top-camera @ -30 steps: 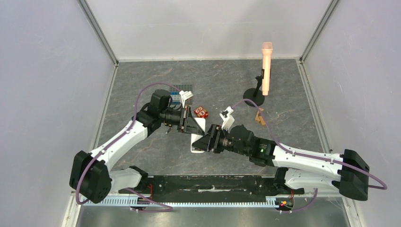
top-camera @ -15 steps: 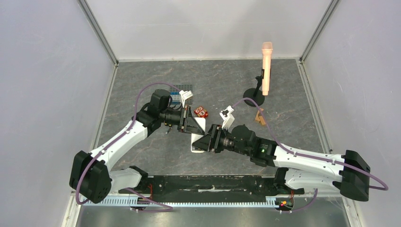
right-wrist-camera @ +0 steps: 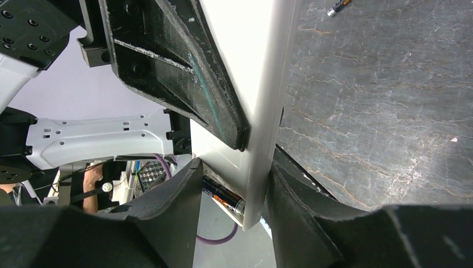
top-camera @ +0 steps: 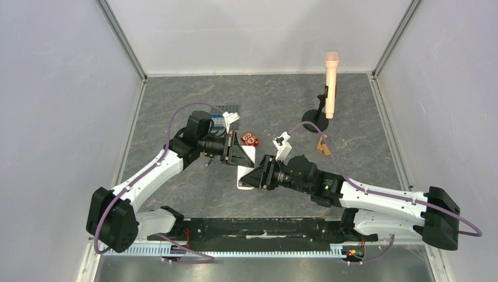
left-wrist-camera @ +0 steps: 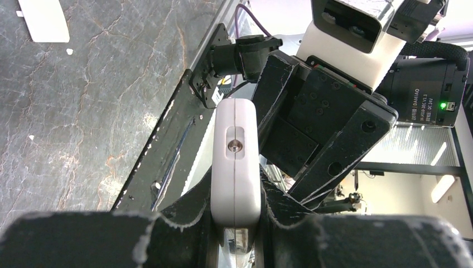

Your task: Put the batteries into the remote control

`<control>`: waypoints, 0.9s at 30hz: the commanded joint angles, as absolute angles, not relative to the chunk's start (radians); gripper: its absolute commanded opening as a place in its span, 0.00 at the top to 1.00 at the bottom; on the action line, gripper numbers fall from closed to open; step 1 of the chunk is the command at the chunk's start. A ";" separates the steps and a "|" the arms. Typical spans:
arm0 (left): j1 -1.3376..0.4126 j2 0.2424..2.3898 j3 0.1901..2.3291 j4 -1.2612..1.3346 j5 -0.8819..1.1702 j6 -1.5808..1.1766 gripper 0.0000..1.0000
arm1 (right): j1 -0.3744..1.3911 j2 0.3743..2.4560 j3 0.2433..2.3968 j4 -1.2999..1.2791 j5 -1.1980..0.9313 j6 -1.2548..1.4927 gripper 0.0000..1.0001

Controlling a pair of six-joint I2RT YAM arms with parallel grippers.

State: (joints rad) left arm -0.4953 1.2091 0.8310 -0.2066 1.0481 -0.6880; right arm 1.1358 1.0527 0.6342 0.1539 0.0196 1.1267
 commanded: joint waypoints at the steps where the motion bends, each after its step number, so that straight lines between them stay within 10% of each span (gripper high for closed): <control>1: -0.499 1.213 0.854 -0.172 1.039 -0.687 0.98 | 1.137 1.032 0.646 0.214 0.005 1.093 0.52; 27: -0.497 1.243 0.878 -0.187 1.037 -0.689 0.98 | 1.137 1.034 0.652 0.187 -0.026 1.054 0.55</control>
State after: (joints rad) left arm -0.4965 1.2354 0.8425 -0.2081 1.0500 -0.6880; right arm 1.1301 1.0481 0.6334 0.1436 -0.0029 1.0435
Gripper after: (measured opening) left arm 0.276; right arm 0.463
